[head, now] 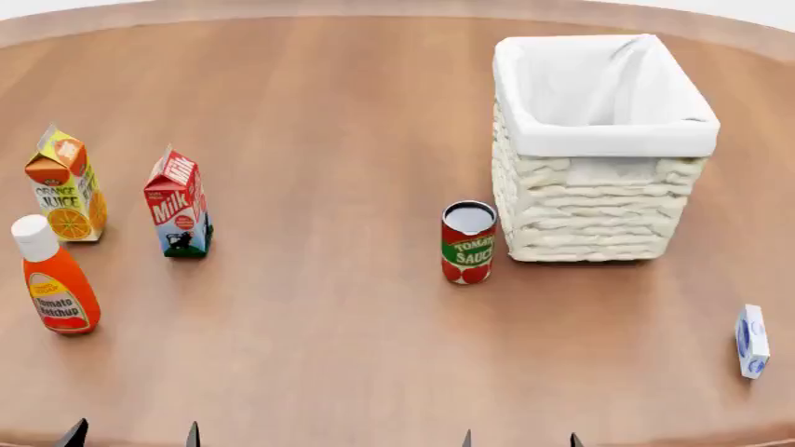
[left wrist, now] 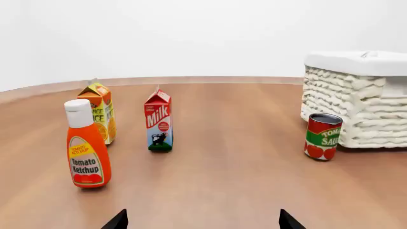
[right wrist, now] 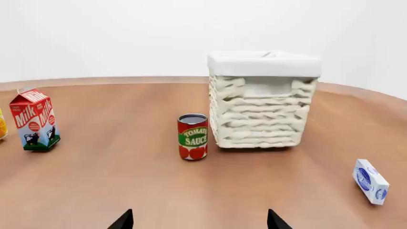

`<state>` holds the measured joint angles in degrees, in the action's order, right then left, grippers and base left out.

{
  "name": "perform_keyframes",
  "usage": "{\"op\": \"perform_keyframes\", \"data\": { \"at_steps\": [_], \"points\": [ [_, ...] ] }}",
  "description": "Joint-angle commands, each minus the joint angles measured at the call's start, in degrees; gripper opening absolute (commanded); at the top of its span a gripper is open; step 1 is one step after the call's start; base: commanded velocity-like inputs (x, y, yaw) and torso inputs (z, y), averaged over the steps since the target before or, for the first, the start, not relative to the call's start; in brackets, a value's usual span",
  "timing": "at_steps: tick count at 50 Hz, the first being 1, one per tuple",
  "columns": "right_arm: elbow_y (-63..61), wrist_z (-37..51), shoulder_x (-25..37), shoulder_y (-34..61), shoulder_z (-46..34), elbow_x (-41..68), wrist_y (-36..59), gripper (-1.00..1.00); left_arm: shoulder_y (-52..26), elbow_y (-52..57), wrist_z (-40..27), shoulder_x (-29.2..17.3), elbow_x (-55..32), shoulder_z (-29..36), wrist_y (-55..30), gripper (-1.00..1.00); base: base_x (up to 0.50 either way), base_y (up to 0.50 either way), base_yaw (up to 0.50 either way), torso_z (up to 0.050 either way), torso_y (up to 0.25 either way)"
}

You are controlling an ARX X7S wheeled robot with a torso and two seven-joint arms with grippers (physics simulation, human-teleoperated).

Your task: Pick the milk and place it in the basket.

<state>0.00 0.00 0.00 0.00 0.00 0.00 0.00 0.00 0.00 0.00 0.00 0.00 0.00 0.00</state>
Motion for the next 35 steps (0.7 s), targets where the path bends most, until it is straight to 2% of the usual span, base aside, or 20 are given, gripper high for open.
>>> {"op": "perform_keyframes", "data": {
  "at_steps": [1, 15, 16, 17, 18, 19, 27, 35],
  "points": [
    [-0.5, 1.5, 1.0, 0.1, -1.2, 0.2, 1.2, 1.0, -0.2, -0.1, -1.1, -0.9, -1.0, 0.9, 0.0, 1.0, 0.0, 0.0, 0.0, 0.0, 0.0],
    [0.4, 5.8, 2.6, 1.0, -3.4, 1.1, 3.2, 1.0, -0.5, -1.3, -3.4, -3.1, -2.9, 3.5, 0.6, 1.0, 0.0, 0.0, 0.0, 0.0, 0.0],
    [25.8, 4.8, 0.4, 5.5, -1.8, 0.9, -25.8, 1.0, -9.5, -25.8, -3.7, -0.4, 1.4, 2.9, 25.8, 1.0, 0.0, 0.0, 0.0, 0.0, 0.0],
    [17.2, 3.2, 2.6, 0.6, -3.3, 2.7, -17.2, 1.0, -0.9, -17.2, -2.7, -2.3, -2.4, 2.8, 17.2, 1.0, 0.0, 0.0, 0.0, 0.0, 0.0],
    [8.6, 0.7, 0.5, 0.2, -0.7, 0.6, -8.6, 1.0, 0.0, -8.6, -0.7, -0.6, -0.2, 0.7, 8.6, 1.0, 0.0, 0.0, 0.0, 0.0, 0.0],
    [0.8, 1.1, 0.9, 0.3, -1.0, 1.1, -0.4, 1.0, -0.1, -0.5, -1.1, -1.0, -0.5, 1.1, 0.6, 1.0, 0.0, 0.0, 0.0, 0.0, 0.0],
    [1.4, 4.1, 2.1, 0.5, -2.1, 2.4, -0.9, 1.0, -0.8, -2.6, -3.0, -2.4, -1.4, 2.5, 1.3, 1.0, 0.0, 0.0, 0.0, 0.0, 0.0],
    [2.1, 5.1, 2.9, 0.8, -3.5, 3.3, -0.6, 1.0, -1.3, -3.8, -4.2, -3.3, -1.9, 3.4, 1.7, 1.0, 0.0, 0.5, 0.0, 0.0, 0.0]
  ]
}}
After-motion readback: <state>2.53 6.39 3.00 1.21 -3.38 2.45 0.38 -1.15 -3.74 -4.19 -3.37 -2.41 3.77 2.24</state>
